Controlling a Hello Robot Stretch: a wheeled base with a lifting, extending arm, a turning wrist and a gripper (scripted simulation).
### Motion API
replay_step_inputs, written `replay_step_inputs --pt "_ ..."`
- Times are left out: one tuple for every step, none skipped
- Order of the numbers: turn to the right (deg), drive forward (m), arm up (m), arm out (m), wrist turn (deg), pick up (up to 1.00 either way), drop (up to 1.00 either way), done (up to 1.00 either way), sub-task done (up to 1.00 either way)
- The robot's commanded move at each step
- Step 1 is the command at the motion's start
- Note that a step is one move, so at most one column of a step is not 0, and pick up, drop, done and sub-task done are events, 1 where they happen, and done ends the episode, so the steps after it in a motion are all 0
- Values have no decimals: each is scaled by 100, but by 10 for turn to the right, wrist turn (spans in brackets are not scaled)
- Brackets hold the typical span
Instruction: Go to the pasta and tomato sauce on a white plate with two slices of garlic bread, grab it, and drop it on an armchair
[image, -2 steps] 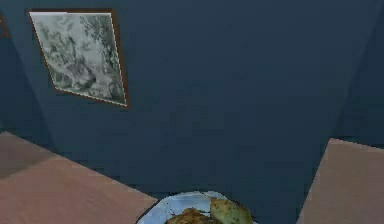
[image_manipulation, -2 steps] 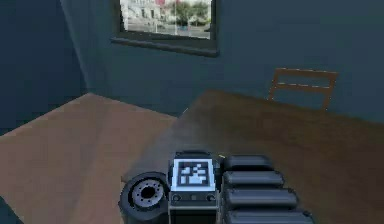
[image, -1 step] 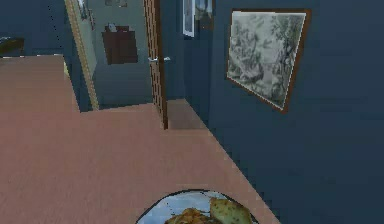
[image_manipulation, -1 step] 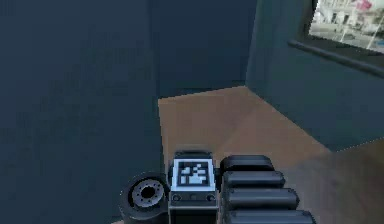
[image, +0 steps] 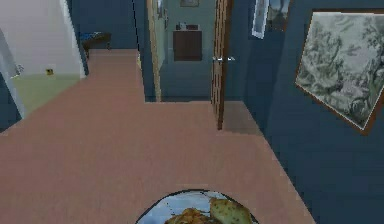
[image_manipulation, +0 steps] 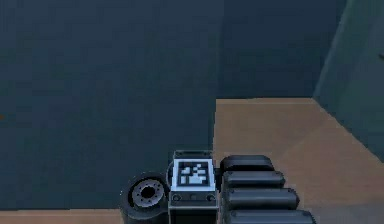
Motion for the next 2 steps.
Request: replay_step_inputs --pt "0 15 0 0 0 0 0 0 0" --pt "-120 0 0 0 0 0 0 0 0"
